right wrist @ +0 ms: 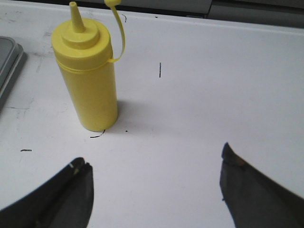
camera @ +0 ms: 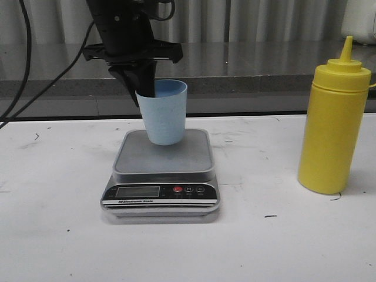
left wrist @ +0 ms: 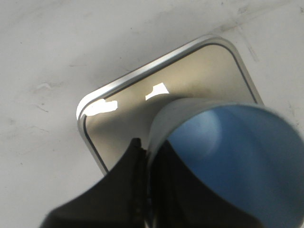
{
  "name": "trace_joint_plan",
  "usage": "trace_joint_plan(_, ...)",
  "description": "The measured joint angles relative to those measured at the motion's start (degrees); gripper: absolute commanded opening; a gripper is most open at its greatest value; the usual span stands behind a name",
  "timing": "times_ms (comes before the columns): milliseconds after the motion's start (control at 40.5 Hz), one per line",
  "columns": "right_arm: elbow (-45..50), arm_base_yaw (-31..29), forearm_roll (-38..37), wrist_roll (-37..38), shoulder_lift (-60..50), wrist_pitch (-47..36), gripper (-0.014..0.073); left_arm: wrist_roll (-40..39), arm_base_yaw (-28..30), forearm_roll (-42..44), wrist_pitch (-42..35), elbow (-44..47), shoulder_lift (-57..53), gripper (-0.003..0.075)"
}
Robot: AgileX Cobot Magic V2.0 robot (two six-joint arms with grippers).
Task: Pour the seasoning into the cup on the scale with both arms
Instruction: 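Lift the blue cup with the left gripper and carry it over the scale, then set the blue cup on the scale, open the left gripper, withdraw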
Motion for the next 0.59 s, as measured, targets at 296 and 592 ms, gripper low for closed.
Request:
trace_joint_plan(296, 0.0, 0.0, 0.0, 0.0, 0.0, 0.0, 0.057, 0.0, 0.0, 0.2, -0.1, 0.0, 0.2, -0.0019)
trace_joint_plan(592, 0.0, 0.0, 0.0, 0.0, 0.0, 0.0, 0.057, 0.0, 0.0, 0.2, 0.2, 0.0, 0.9, 0.0011)
